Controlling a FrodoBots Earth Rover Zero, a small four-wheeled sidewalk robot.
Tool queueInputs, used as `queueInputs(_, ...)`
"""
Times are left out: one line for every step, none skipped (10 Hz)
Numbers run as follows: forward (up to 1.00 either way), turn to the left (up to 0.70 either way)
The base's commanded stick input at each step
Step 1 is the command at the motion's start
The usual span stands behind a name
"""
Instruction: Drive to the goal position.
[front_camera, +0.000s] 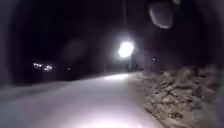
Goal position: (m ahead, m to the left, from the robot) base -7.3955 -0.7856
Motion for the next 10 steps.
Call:
queueInputs(1.0, 0.19)
queueInputs(1.0, 0.0)
queueInputs(1.0, 0.0)
queueInputs(1.0, 0.0)
queueInputs(1.0, 0.0)
queueInputs(1.0, 0.0)
queueInputs(1.0, 0.0)
queueInputs(1.0, 0.0)
queueInputs(1.0, 0.0)
queueInputs(1.0, 0.0)
